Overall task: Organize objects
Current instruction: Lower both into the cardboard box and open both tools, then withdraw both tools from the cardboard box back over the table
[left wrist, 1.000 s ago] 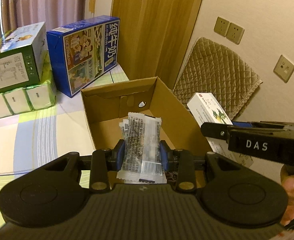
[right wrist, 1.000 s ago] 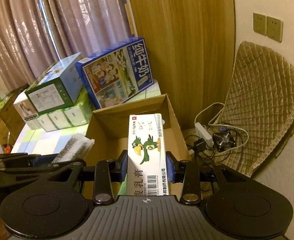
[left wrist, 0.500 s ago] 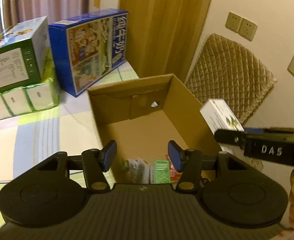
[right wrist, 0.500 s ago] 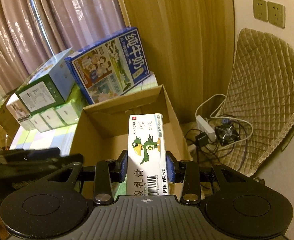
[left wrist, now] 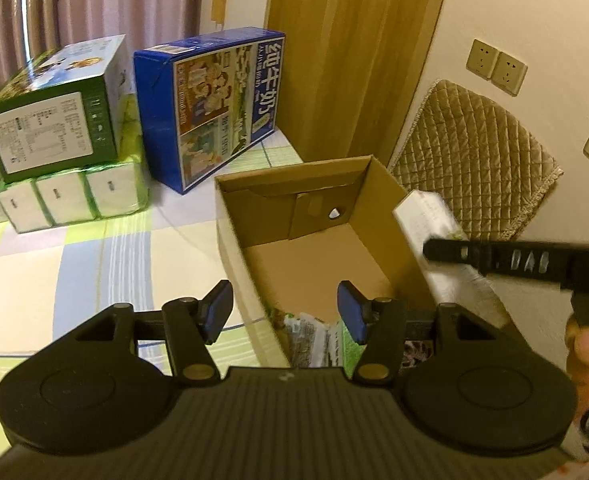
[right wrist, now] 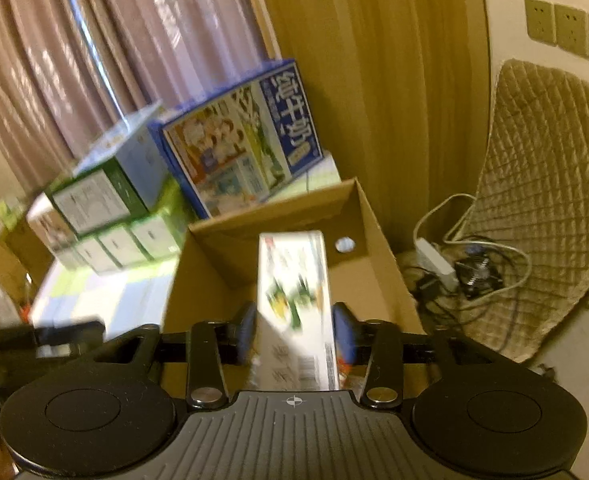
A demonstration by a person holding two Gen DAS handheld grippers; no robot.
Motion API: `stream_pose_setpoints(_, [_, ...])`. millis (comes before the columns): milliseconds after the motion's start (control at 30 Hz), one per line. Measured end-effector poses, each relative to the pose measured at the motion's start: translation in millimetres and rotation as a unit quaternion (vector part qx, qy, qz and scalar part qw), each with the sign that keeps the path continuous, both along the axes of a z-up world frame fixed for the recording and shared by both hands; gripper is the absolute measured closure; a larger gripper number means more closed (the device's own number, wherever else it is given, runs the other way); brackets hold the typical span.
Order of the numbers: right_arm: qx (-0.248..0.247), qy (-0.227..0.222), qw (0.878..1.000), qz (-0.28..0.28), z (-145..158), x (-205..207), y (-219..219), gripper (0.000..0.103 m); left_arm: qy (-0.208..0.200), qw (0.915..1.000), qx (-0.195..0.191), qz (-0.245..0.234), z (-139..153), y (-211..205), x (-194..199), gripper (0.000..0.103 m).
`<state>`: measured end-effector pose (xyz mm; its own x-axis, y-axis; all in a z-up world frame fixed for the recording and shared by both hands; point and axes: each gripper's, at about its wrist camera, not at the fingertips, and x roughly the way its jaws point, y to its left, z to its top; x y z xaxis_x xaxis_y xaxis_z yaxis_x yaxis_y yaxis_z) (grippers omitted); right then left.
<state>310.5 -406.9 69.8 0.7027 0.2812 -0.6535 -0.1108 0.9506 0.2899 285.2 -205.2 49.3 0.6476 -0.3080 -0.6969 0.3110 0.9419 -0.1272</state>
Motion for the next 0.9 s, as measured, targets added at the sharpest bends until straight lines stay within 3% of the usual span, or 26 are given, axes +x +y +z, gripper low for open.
stream_pose_setpoints(233, [0.017, -0.011, 1.0, -0.021, 9.1, -18.9, -9.9, 0.047, -0.001, 1.0, -0.004, 0.006, 2.8, 19.9, -26.1, 0.033])
stream_pose_setpoints(567, [0.008, -0.016, 1.0, -0.022, 32.0, -96.2, -13.0, 0.023, -0.02, 0.9996, -0.009, 0.02, 23.2, 35.4, -100.4, 0.001])
stream_pose_setpoints(667, [-0.007, -0.024, 0.999, -0.025, 39.4, -125.1, -14.3, 0.013, -0.024, 0.9994, -0.011, 0.023, 30.2, 37.9, -125.0, 0.001])
stream_pose_setpoints(900, [-0.038, -0.026, 0.999, -0.014, 48.9, -184.9, -9.4, 0.002, -0.027, 0.9986, -0.011, 0.045, 41.4, 37.6, -176.2, 0.001])
